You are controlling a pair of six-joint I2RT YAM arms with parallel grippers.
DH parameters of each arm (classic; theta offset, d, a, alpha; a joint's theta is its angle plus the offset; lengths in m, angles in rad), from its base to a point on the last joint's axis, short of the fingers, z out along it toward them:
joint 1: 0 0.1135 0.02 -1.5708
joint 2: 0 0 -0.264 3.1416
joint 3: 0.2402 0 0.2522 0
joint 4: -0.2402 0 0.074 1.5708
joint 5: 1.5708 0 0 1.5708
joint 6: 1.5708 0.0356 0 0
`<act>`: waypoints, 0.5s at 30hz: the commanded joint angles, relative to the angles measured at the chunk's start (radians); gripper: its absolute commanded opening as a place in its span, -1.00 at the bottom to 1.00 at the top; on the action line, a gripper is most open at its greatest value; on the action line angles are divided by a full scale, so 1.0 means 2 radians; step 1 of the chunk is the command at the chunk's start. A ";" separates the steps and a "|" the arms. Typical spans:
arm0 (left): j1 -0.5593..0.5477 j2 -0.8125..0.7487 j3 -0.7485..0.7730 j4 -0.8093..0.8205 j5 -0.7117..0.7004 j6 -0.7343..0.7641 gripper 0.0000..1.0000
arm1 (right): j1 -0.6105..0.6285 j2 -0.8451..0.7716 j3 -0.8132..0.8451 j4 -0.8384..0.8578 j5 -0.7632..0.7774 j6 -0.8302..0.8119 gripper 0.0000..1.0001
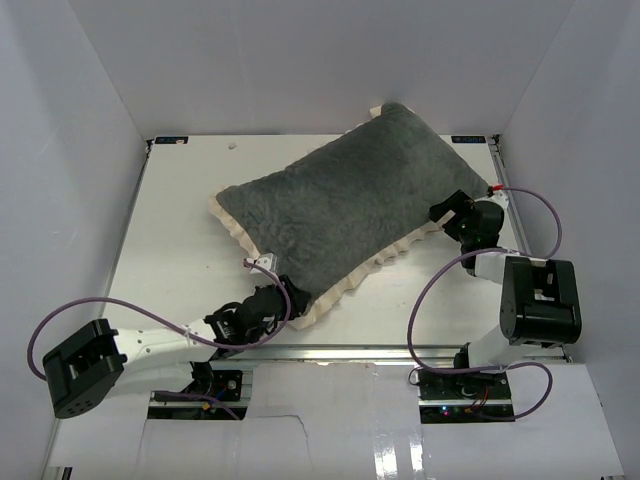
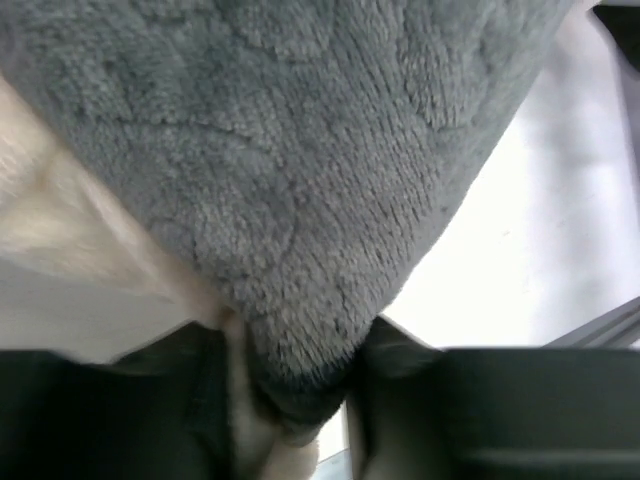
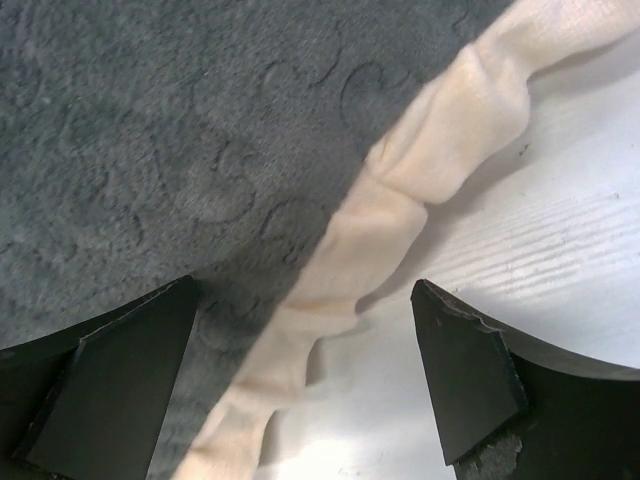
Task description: Remove the pillowcase from the pillow
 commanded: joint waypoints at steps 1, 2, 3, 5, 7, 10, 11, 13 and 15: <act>0.002 -0.032 -0.012 0.015 -0.006 0.002 -0.23 | -0.007 0.016 -0.015 0.100 -0.017 0.006 0.87; 0.003 -0.039 -0.017 0.014 -0.005 0.002 -0.30 | -0.009 0.021 -0.019 0.121 -0.019 0.006 0.87; 0.003 -0.054 -0.019 0.014 -0.003 0.002 -0.47 | -0.010 0.032 -0.020 0.131 -0.019 0.004 0.87; 0.003 -0.066 -0.022 0.014 0.005 0.002 -0.71 | -0.011 0.057 -0.016 0.164 -0.026 -0.001 0.87; 0.003 -0.082 -0.025 0.013 0.011 -0.001 -1.00 | -0.012 0.073 -0.010 0.184 -0.033 0.003 0.89; 0.003 -0.089 -0.027 0.012 0.016 -0.010 -1.00 | -0.014 0.100 -0.014 0.240 -0.044 0.009 0.96; 0.003 -0.089 -0.025 0.012 0.018 -0.008 -1.00 | -0.014 0.106 -0.010 0.247 -0.050 0.005 1.00; 0.003 -0.084 -0.021 0.012 0.026 -0.009 -1.00 | -0.014 0.111 -0.007 0.249 -0.051 0.003 0.74; 0.003 -0.083 -0.017 0.012 0.033 -0.013 -1.00 | -0.014 0.109 -0.010 0.250 -0.047 0.001 0.40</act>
